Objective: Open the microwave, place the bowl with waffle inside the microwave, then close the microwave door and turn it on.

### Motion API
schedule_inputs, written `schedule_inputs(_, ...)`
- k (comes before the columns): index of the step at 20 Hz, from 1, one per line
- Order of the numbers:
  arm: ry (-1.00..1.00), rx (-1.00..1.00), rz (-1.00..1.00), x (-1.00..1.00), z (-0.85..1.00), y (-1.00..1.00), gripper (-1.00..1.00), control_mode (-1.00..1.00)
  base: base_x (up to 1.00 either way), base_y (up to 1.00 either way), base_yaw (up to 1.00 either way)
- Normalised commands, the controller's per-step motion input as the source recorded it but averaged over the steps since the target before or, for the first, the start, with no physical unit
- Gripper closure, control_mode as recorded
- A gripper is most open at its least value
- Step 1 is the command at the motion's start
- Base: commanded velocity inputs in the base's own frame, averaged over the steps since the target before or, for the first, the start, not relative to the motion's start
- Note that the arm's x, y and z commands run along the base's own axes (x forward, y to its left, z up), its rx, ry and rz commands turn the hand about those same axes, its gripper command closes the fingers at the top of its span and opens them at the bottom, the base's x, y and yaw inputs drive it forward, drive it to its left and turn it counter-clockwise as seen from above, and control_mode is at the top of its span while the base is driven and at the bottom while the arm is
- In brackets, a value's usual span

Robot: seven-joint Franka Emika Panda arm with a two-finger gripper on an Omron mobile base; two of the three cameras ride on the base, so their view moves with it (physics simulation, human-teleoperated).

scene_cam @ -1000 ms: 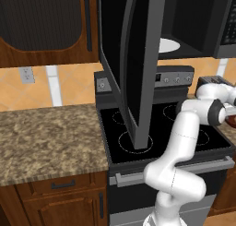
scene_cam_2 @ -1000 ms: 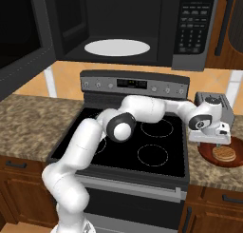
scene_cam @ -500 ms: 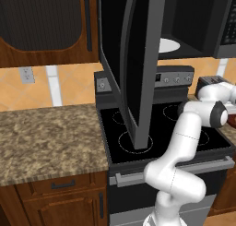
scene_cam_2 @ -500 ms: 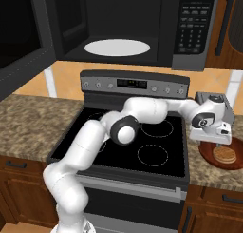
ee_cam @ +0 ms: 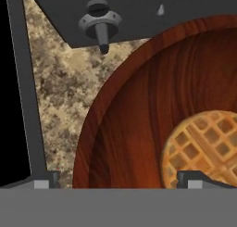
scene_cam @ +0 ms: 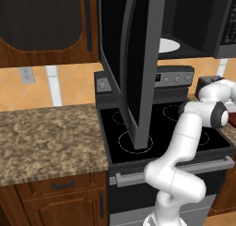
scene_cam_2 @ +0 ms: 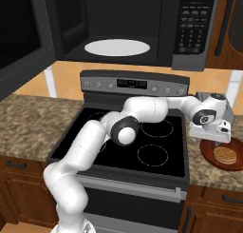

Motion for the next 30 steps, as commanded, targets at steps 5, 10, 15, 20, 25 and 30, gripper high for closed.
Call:
schedule_inputs(5,0.0,-0.13,-0.07,0.01,-0.11,0.04,-1.0,-1.0,0.0,0.0,0.0)
schedule_inputs(10,0.0,-0.1,-0.03,0.06,-0.08,0.12,-1.0,-1.0,0.0,0.0,0.0)
schedule_inputs(15,0.0,-0.02,0.0,0.0,0.0,0.28,-1.0,-1.0,0.0,0.0,0.0)
schedule_inputs(20,0.04,-0.08,0.0,0.08,-0.12,0.04,-1.0,-1.0,0.0,0.0,0.0)
schedule_inputs(25,0.0,-0.08,-0.02,0.11,-0.25,0.0,-1.0,-1.0,0.0,0.0,0.0)
schedule_inputs(30,0.0,-0.04,-0.05,0.04,-0.18,-0.11,-1.0,-1.0,0.0,0.0,0.0)
